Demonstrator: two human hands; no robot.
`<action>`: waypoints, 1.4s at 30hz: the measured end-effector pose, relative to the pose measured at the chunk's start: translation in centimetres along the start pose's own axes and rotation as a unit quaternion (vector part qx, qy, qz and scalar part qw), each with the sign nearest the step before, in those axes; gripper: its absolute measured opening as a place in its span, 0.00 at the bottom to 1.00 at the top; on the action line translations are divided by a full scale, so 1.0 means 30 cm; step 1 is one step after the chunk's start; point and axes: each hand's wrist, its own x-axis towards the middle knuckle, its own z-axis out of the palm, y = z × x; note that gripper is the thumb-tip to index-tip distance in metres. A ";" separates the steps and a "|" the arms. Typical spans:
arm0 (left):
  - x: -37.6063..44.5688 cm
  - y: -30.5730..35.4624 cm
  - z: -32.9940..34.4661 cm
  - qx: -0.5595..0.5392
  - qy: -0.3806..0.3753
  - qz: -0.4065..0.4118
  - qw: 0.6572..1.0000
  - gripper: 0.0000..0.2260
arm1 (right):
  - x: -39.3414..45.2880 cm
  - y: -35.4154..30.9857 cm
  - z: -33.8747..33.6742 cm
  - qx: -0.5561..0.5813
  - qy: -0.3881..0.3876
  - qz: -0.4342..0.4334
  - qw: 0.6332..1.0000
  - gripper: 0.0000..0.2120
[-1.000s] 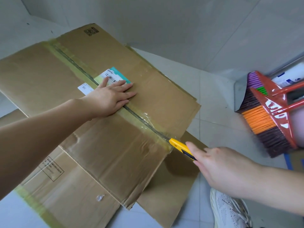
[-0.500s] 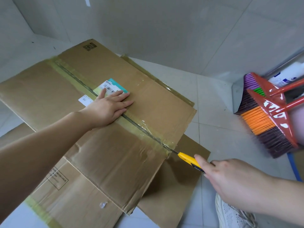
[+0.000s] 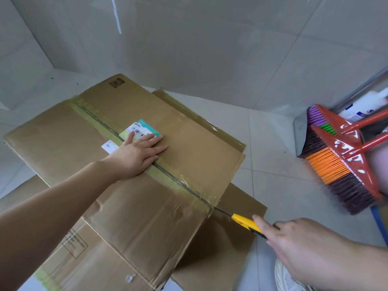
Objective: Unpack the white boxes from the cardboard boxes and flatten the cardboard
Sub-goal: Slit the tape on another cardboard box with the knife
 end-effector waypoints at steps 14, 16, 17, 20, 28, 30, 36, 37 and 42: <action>0.028 0.043 -0.193 0.013 0.191 -0.096 0.977 0.15 | 0.211 0.097 -0.180 0.209 0.264 0.021 0.941 0.13; 0.013 0.059 -0.243 0.024 0.252 -0.134 0.958 0.11 | 0.309 0.102 -0.240 0.285 0.266 0.051 0.919 0.25; 0.003 0.066 -0.266 0.025 0.279 -0.151 0.948 0.10 | 0.353 0.103 -0.269 0.312 0.267 0.063 0.909 0.28; -0.028 0.104 -0.333 -0.015 0.326 -0.216 0.920 0.05 | 0.457 0.093 -0.368 0.386 0.270 0.061 0.880 0.28; 0.104 0.300 -0.318 -0.563 0.230 -0.268 0.747 0.12 | 0.587 0.001 -0.618 0.646 0.265 0.004 0.715 0.26; 0.154 0.310 -0.321 -0.672 0.257 -0.210 0.662 0.16 | 0.593 -0.032 -0.638 0.679 0.248 -0.007 0.691 0.26; 0.180 0.317 -0.331 -0.787 0.247 -0.084 0.559 0.20 | 0.592 -0.085 -0.649 0.737 0.202 -0.055 0.642 0.24; 0.184 0.319 -0.330 -0.794 0.239 -0.076 0.554 0.20 | 0.592 -0.086 -0.646 0.743 0.200 -0.059 0.636 0.23; 0.196 0.333 -0.343 -0.828 0.227 -0.096 0.503 0.16 | 0.586 -0.081 -0.624 0.773 0.171 -0.113 0.600 0.18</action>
